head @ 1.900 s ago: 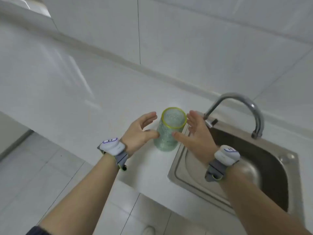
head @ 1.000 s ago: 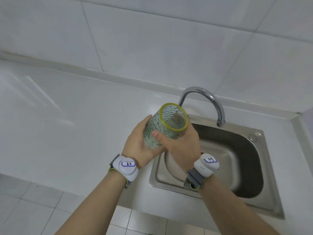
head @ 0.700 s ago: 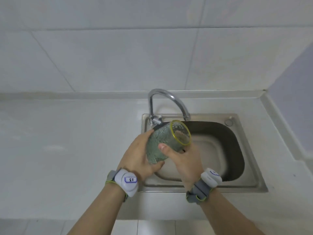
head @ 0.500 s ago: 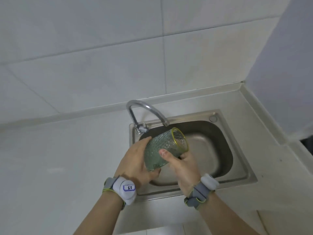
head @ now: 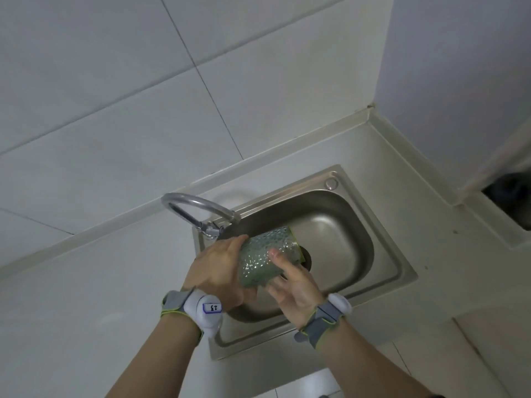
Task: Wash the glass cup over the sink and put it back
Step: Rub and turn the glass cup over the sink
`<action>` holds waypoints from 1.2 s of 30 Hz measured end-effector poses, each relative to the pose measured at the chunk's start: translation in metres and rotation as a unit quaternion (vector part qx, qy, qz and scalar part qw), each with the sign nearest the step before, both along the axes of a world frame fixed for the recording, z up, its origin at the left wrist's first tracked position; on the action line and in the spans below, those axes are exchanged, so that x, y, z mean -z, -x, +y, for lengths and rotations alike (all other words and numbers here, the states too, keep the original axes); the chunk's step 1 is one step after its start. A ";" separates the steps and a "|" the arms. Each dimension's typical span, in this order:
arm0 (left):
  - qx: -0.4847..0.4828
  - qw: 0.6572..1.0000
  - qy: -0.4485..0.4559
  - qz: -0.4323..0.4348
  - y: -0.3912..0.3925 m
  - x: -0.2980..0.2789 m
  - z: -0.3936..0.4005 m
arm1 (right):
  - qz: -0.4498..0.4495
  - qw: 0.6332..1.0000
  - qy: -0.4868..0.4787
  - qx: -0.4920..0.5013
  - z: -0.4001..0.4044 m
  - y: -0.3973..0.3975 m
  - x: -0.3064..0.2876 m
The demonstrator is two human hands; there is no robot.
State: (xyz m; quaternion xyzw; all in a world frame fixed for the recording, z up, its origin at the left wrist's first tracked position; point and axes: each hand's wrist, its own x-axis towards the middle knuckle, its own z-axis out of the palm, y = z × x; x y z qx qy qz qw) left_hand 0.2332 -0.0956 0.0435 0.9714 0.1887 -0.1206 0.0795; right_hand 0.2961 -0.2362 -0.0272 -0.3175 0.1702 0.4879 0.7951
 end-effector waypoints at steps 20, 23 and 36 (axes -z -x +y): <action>0.074 0.989 -0.086 0.094 -0.038 -0.002 -0.006 | 0.145 0.989 -0.013 0.029 0.005 0.002 0.026; 0.061 0.985 -0.110 0.122 -0.045 -0.003 -0.010 | 0.152 0.988 -0.014 0.030 0.007 0.004 0.026; 0.045 0.993 -0.063 0.090 -0.033 -0.010 -0.009 | 0.113 0.993 -0.005 0.016 -0.002 -0.001 0.020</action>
